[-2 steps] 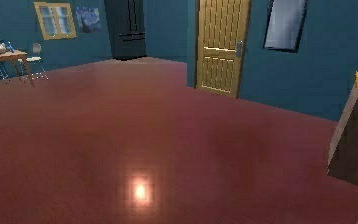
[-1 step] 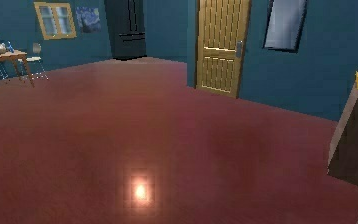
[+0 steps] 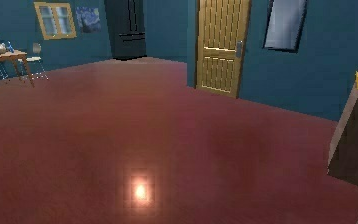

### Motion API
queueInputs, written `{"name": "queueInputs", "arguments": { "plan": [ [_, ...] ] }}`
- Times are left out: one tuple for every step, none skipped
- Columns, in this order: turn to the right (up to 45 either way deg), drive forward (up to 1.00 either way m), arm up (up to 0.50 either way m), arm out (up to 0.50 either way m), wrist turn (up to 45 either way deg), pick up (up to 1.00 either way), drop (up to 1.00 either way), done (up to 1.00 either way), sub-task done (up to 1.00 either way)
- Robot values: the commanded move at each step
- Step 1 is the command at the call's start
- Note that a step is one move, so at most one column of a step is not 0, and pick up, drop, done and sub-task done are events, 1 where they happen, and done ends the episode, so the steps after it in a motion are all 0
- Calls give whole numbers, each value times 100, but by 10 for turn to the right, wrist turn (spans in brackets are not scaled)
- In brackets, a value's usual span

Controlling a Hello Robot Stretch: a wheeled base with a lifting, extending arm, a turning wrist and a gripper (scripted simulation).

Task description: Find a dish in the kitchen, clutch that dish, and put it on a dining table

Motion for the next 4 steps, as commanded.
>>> {"name": "queueInputs", "arguments": {
  "plan": [
    [0,0,0,-48,0,0,0,0,0],
    [-120,0,0,0,0,0,0,0,0],
    [0,45,0,0,0,0,0,0,0],
    [-330,0,0,0,0,0,0,0,0]
  ]
}}
